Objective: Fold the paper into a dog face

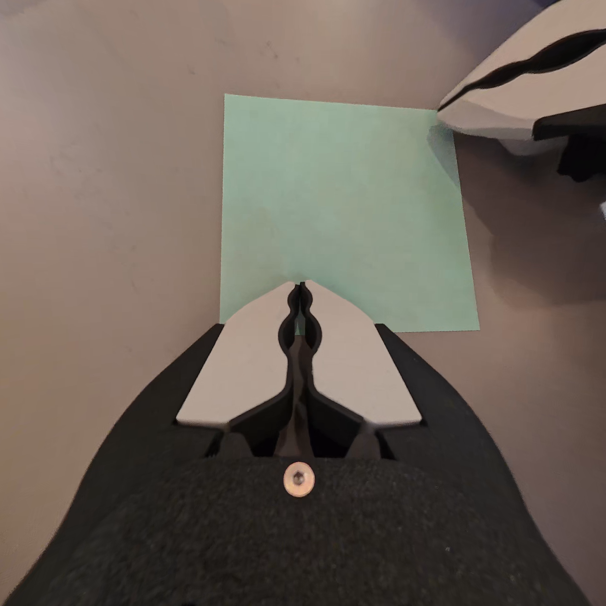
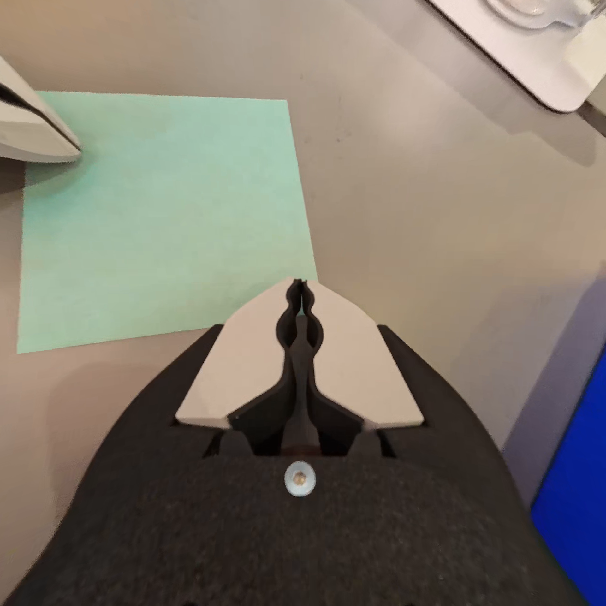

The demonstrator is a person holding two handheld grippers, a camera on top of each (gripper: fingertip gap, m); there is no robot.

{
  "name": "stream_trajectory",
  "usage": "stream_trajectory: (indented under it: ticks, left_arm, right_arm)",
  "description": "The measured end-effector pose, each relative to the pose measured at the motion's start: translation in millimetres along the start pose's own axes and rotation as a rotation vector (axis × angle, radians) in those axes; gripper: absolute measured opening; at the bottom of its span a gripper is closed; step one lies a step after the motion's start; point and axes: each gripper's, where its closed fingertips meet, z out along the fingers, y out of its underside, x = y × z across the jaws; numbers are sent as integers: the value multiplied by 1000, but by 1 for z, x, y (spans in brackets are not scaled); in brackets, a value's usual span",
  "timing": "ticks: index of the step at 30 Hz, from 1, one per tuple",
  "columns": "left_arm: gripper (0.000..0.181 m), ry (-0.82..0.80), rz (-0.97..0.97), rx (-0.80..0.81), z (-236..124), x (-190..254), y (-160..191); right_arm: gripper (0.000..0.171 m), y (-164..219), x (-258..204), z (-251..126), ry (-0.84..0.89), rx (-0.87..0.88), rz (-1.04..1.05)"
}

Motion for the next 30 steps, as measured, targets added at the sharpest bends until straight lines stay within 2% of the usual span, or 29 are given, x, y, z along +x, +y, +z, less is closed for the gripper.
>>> stream_trajectory:
  ticks: [4,15,17,21,23,30]
  left_arm:
    - [0,-15,16,-14,0,0,0]
    - [2,-75,-16,21,-3,4,-8]
    - [23,-82,-36,61,-11,9,-16]
    - [37,-112,-109,104,-19,12,-18]
    - [53,-137,-157,83,-16,12,-14]
    - [76,-170,-299,79,-1,17,-20]
  right_arm:
    - [0,12,-2,-2,15,-61,21]
    - [1,15,-3,-14,21,-60,-40]
    - [3,6,-5,-21,11,-24,-40]
    - [6,4,-15,-23,-31,-14,-48]
    - [9,7,-17,-18,-37,-16,-47]
    - [10,10,-15,-5,-60,-37,-40]
